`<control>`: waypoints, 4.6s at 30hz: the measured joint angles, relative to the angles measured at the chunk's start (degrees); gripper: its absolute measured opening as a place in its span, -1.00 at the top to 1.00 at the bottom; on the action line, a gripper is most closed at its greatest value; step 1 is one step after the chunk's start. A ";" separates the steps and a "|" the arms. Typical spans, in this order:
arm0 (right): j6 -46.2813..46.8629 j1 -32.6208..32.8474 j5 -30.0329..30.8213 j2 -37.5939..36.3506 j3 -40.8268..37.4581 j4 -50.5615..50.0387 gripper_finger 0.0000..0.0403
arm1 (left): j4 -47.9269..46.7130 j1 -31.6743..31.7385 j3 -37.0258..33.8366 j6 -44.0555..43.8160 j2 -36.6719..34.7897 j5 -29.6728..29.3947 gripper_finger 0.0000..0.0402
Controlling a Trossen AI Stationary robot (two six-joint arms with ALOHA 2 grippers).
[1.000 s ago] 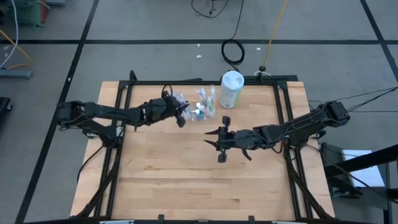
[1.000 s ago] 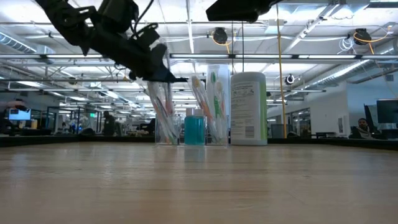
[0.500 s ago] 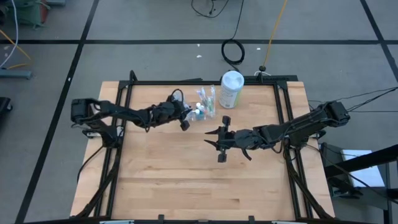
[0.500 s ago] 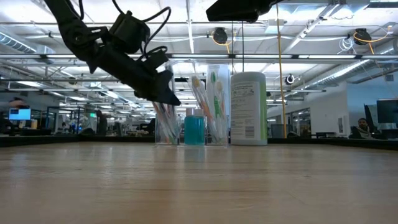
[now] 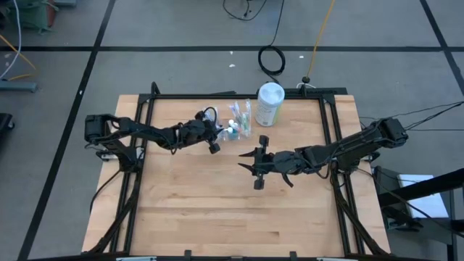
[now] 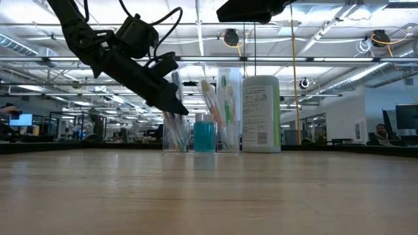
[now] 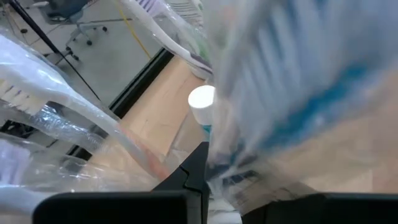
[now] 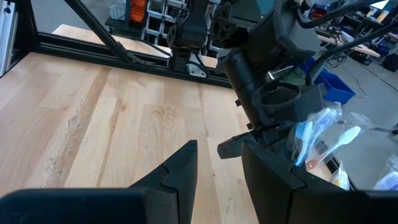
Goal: Pick & Place toothbrushing station
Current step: Put the blue toothbrush into the left compartment of the transparent organizer, then return to Home Position
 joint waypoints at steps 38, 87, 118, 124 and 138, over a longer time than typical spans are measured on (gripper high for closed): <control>-1.44 -0.05 -0.02 0.00 0.00 -0.22 0.42 | -14.97 -8.18 -0.07 -3.62 -25.89 -2.38 0.30; 5.42 1.48 -0.20 -9.24 -5.71 -8.06 0.53 | -25.48 -17.17 -0.04 -0.89 -34.84 -21.57 0.93; 1.01 -2.43 -12.03 -64.23 -51.19 9.10 0.64 | -40.84 -12.87 -19.63 12.78 -80.76 21.54 0.93; -1.38 -2.43 -12.26 -70.23 -54.81 8.87 0.64 | -47.07 -12.87 -19.63 10.16 -85.14 24.15 0.98; -1.13 -2.41 -17.97 -74.16 -55.39 6.03 0.64 | -27.08 -12.75 -31.02 8.31 -86.66 22.07 0.95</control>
